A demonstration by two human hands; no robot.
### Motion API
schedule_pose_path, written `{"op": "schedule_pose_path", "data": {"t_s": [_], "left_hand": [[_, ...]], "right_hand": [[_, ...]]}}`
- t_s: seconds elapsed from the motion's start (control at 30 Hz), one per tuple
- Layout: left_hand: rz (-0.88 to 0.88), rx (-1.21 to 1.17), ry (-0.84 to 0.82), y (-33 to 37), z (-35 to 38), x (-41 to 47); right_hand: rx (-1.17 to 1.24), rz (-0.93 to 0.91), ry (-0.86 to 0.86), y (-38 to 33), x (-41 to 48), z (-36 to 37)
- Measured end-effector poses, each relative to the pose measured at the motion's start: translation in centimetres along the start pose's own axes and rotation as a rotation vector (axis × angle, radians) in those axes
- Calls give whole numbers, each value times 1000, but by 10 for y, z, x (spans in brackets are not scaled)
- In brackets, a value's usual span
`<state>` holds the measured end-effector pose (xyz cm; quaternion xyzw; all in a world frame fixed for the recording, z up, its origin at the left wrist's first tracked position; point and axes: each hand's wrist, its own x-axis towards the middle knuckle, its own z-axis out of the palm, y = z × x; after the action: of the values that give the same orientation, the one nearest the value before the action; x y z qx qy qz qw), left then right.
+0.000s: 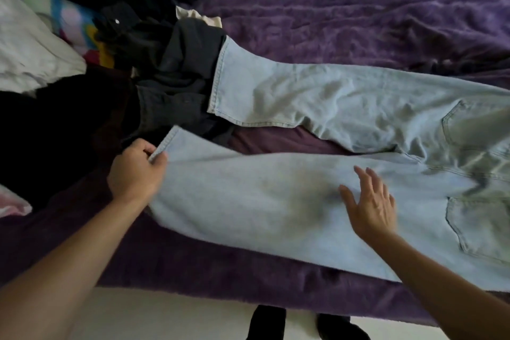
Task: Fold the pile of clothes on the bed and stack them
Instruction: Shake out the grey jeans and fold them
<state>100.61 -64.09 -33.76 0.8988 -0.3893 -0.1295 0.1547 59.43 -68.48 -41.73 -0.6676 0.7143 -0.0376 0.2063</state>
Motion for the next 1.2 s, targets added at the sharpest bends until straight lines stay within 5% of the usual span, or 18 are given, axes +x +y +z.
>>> {"op": "schedule_pose_path", "data": {"t_s": [0.2, 0.47, 0.67, 0.87, 0.97, 1.2], "left_hand": [[254, -30, 3, 36, 54, -43], [687, -19, -611, 154, 149, -232], [889, 234, -800, 222, 222, -324], [755, 544, -767, 250, 289, -371], [672, 520, -609, 256, 301, -374], [554, 394, -627, 272, 273, -357]], "right_hand": [[-76, 48, -121, 34, -13, 9], [-219, 291, -108, 193, -56, -60], [-329, 328, -184, 327, -41, -108], [-476, 101, -386, 422, -28, -111], [-470, 65, -214, 454, -29, -113], [-286, -144, 20, 468, -17, -139]]}}
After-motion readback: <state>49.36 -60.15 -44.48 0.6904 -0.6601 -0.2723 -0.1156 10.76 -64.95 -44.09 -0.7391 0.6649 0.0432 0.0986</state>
